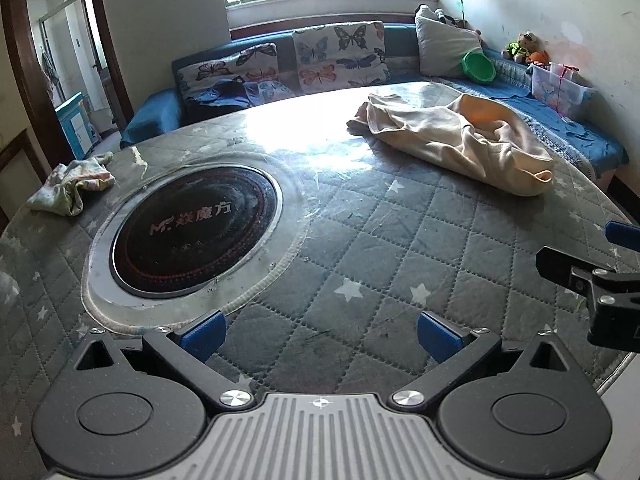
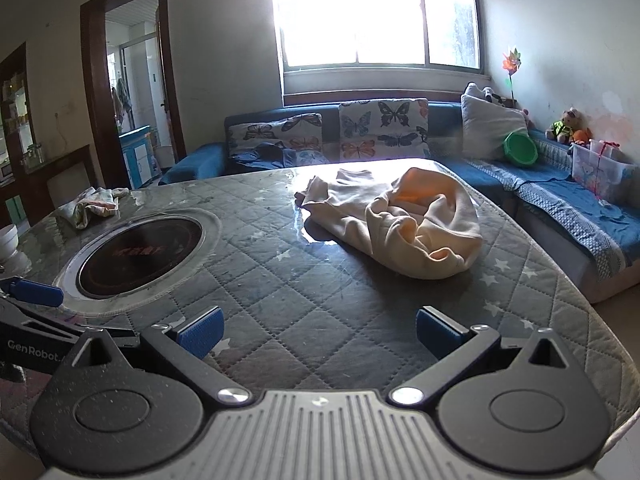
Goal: Fold clothes
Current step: 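Move both tools toward the crumpled cream shirt on the table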
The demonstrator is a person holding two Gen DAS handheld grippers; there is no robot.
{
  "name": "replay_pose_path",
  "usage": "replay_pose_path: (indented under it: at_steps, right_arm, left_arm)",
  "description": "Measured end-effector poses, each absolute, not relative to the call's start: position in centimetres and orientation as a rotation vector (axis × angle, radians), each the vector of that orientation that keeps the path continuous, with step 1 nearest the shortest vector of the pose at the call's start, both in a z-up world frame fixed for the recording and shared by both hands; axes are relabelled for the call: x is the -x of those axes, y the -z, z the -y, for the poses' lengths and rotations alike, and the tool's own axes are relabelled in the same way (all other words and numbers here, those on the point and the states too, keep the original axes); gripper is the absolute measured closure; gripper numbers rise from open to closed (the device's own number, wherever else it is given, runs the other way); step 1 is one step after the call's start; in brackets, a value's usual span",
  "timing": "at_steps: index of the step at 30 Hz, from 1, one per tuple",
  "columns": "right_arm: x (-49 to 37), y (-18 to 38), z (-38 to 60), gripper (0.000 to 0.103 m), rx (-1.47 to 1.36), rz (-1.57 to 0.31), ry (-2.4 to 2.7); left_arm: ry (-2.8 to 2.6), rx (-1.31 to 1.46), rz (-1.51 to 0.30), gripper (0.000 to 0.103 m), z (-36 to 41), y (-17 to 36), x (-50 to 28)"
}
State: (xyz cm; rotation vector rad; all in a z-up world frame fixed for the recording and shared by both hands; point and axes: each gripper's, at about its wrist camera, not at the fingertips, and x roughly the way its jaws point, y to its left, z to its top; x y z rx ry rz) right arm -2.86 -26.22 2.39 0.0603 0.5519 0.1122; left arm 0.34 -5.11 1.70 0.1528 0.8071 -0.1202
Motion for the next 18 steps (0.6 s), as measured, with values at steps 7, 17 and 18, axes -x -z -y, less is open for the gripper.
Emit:
replay_pose_path:
  at_steps: [7, 17, 18]
  right_arm:
    - [2.8, -2.4, 26.3, 0.000, -0.071, -0.544, -0.116]
    - [1.5, -2.1, 26.6, 0.000, -0.070, -0.562, -0.120]
    - [1.2, -2.1, 26.7, 0.000, -0.071, -0.567, -0.120]
  left_arm:
    - [0.133, -0.119, -0.811, 0.000, 4.9, -1.5, -1.2]
    - [0.187, -0.143, -0.854, 0.000, 6.2, -1.4, -3.2]
    - [0.191, -0.149, -0.859, 0.000, 6.3, -1.3, -3.4]
